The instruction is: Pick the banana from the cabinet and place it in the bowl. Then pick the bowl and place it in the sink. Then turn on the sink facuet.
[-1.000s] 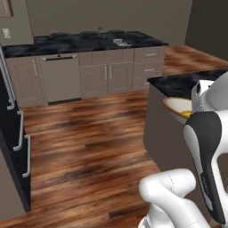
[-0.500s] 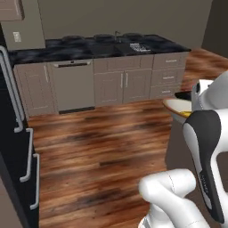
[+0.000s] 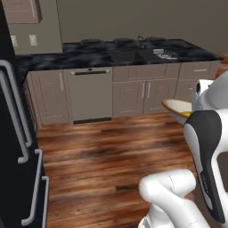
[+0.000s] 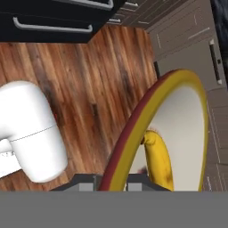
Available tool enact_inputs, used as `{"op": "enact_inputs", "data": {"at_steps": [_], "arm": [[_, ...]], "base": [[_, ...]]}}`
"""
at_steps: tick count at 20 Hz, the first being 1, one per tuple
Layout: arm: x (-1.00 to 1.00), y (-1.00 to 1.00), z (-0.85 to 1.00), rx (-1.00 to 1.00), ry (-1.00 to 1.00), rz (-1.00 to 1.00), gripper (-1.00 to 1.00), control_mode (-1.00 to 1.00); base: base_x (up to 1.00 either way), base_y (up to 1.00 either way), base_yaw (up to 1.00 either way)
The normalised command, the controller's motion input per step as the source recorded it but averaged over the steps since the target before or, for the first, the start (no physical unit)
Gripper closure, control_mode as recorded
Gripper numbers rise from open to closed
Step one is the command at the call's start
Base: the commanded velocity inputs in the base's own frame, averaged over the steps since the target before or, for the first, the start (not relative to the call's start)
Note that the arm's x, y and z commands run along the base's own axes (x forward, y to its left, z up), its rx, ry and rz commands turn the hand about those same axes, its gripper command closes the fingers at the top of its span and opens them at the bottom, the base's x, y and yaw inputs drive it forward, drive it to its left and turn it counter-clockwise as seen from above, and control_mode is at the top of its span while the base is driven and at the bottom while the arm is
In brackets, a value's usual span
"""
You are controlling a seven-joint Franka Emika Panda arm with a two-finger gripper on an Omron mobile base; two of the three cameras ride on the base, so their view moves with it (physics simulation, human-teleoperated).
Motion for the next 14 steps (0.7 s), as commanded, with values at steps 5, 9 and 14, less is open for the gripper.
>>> {"op": "enact_inputs", "data": {"at_steps": [5, 9, 14], "arm": [[0.0, 0.0, 0.0, 0.0, 0.0, 0.0, 1.0, 1.0], [0.0, 0.0, 0.0, 0.0, 0.0, 0.0, 1.0, 1.0], [0.0, 0.0, 0.0, 0.0, 0.0, 0.0, 1.0, 1.0]], "base": [[1.0, -0.12, 0.14], [1.0, -0.19, 0.04], [1.0, -0.27, 0.04]]}}
